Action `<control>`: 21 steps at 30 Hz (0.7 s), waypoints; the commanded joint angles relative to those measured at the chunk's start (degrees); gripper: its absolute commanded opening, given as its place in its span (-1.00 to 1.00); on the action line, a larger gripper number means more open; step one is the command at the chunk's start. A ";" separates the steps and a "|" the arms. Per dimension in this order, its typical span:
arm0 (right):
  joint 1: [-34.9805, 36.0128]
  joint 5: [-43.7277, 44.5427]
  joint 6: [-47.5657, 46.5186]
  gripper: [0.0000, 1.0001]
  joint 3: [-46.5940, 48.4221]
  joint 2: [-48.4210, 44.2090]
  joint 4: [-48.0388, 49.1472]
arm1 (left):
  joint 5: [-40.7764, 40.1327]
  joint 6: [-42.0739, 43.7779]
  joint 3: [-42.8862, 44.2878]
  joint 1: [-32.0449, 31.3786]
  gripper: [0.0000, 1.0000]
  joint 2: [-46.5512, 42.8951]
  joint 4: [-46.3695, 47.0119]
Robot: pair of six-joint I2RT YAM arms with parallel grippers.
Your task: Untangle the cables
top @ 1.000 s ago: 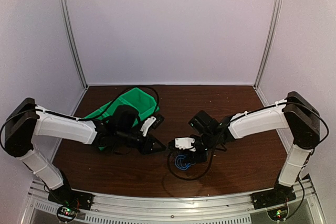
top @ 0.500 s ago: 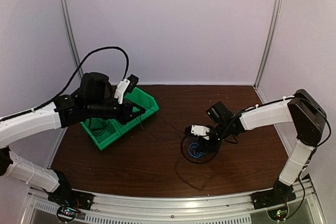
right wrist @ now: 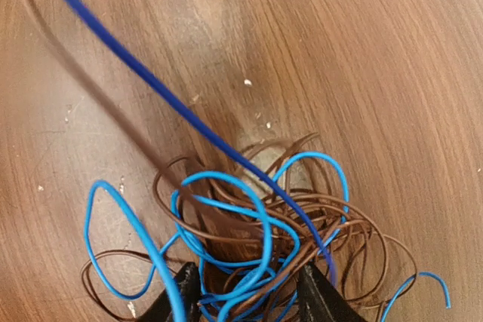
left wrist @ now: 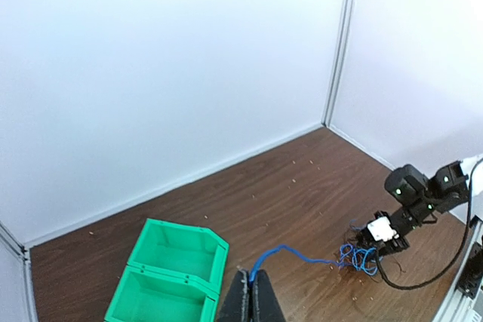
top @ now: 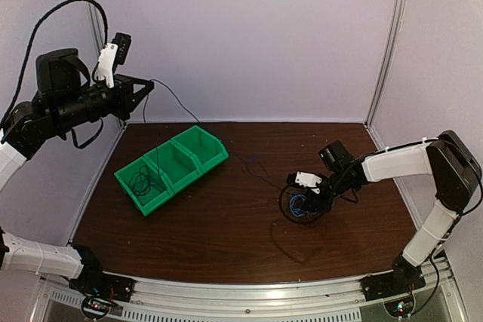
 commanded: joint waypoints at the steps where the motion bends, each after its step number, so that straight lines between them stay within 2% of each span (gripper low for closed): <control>1: -1.18 0.47 0.05 -0.11 -0.95 -1.01 -0.73 | -7.40 3.22 5.79 0.44 -1.00 -0.66 -2.61; 7: -1.72 0.67 0.45 -0.13 -0.89 -0.69 -0.67 | -13.59 4.05 10.19 0.44 -1.00 -2.38 -1.05; 11: -2.17 0.24 0.05 -0.61 -0.65 0.03 -1.28 | -12.68 4.86 13.86 0.44 -1.00 -2.34 -0.50; 12: -2.30 0.07 -0.03 -0.64 -0.48 0.35 -1.55 | -11.74 4.95 14.85 0.45 -1.00 -1.71 -0.74; 14: -2.44 -0.10 0.00 -0.63 -0.18 0.56 -1.99 | -9.81 4.96 16.53 0.48 -1.00 -0.67 -1.38; 21: -2.46 -3.97 -0.34 -0.31 2.73 -4.88 -7.23 | -6.70 4.87 17.00 0.44 -1.00 1.01 -0.74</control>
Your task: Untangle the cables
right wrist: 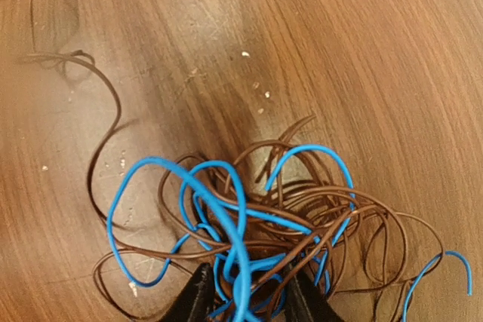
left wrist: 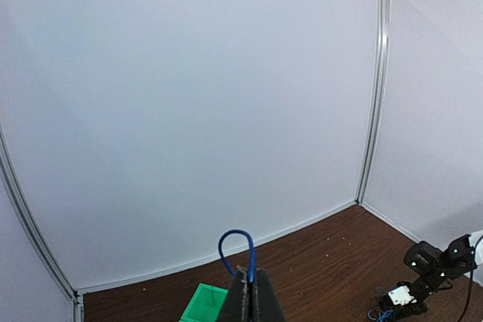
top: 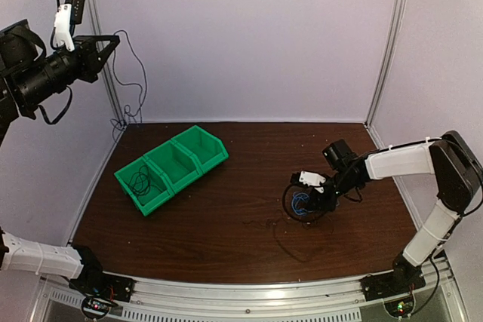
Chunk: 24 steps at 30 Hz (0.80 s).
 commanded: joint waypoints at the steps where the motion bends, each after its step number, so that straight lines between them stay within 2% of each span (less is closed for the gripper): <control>1: -0.27 -2.66 -0.06 -0.28 3.30 -5.81 -5.43 | 2.31 0.87 0.02 0.41 -1.00 1.38 1.76; 4: -0.27 -3.54 -0.47 -0.13 5.07 -9.93 -8.84 | 3.14 0.62 -1.34 0.41 -1.00 1.48 3.12; 8: -0.26 -6.70 -1.83 0.17 8.05 -15.09 -14.76 | 6.66 0.22 -3.37 0.41 -1.00 2.57 4.80; 11: -0.26 -9.87 -1.50 0.29 10.51 -18.36 -17.09 | 10.28 -1.38 -6.15 0.43 -1.00 4.15 7.05; 17: -0.03 -13.50 0.15 0.32 16.84 -19.96 -21.26 | 18.59 -5.86 -13.35 0.41 -1.00 6.65 13.71; 24: 0.67 -14.51 4.47 0.26 18.15 -19.35 -13.19 | 27.50 -7.50 -17.00 0.34 -1.00 10.39 16.63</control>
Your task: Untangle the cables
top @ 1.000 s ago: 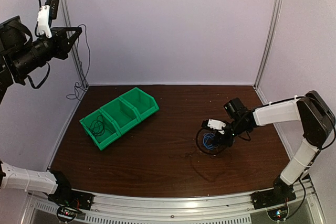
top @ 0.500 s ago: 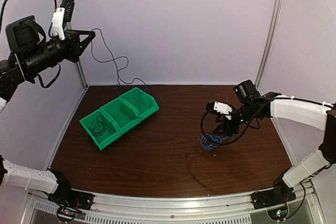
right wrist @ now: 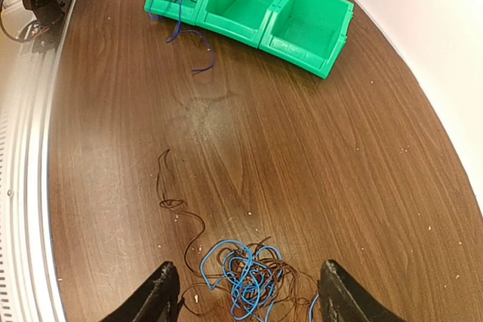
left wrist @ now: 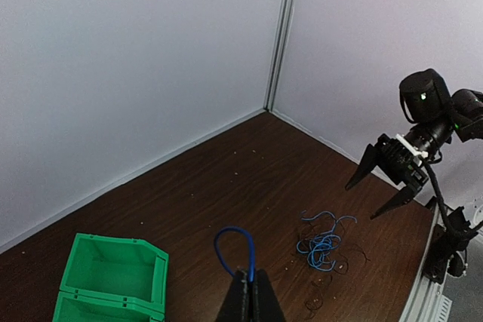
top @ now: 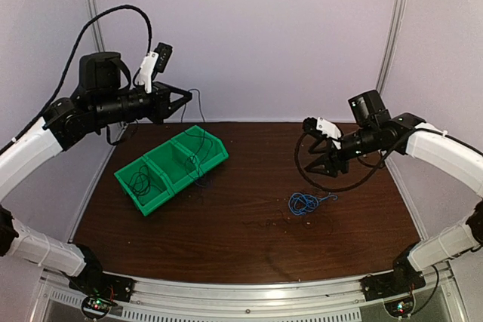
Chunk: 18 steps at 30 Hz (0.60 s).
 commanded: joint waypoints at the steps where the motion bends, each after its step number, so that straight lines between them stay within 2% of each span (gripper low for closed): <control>1: 0.67 -3.02 3.77 0.26 2.21 1.03 5.11 | 8.44 -1.65 -0.43 0.33 -1.00 1.56 6.23; 10: 3.58 -8.42 7.24 0.24 4.91 10.62 12.01 | 9.13 -3.75 1.12 0.33 -1.00 5.94 7.63; 18: 3.89 -7.93 3.80 0.21 3.71 15.38 9.86 | 9.61 -8.50 4.95 0.33 -1.00 8.97 9.97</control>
